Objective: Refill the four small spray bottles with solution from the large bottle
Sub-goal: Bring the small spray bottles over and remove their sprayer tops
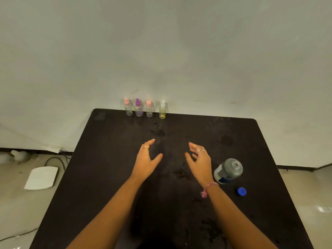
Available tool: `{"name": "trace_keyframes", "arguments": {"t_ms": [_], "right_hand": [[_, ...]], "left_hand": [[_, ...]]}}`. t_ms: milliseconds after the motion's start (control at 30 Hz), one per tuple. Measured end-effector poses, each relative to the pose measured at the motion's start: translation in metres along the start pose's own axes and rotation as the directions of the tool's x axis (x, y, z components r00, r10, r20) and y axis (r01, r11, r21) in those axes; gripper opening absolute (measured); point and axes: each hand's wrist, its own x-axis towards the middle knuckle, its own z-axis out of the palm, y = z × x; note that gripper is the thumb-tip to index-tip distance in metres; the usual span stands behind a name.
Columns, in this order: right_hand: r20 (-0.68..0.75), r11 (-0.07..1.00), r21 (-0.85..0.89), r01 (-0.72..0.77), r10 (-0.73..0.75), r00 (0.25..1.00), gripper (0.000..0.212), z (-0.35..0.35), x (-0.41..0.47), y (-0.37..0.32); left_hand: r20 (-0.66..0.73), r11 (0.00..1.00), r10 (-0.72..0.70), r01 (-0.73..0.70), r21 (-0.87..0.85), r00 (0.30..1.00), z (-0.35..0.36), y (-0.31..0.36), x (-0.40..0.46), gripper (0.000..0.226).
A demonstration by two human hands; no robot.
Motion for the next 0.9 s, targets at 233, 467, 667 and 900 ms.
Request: {"name": "trace_keyframes", "arguments": {"t_ms": [233, 467, 667, 900], "right_hand": [[0.050, 0.994, -0.050, 0.096, -0.093, 0.994, 0.039, 0.043, 0.091, -0.042], [0.142, 0.961, -0.247, 0.124, -0.091, 0.986, 0.043, 0.078, 0.172, -0.061], [0.302, 0.878, -0.443, 0.180, -0.043, 0.952, 0.061, 0.100, 0.219, -0.066], [0.276, 0.789, -0.587, 0.183, -0.019, 0.961, 0.039, 0.107, 0.244, -0.060]], "left_hand": [[-0.058, 0.998, 0.020, -0.023, -0.050, 0.998, -0.034, 0.001, 0.047, 0.064], [-0.071, 0.997, 0.015, -0.020, -0.075, 0.997, -0.046, -0.007, 0.090, 0.064], [-0.050, 0.995, -0.010, 0.005, -0.097, 0.999, -0.045, -0.019, 0.104, 0.065], [-0.022, 0.992, -0.068, 0.065, -0.113, 0.997, -0.044, -0.035, 0.108, 0.065]]}}
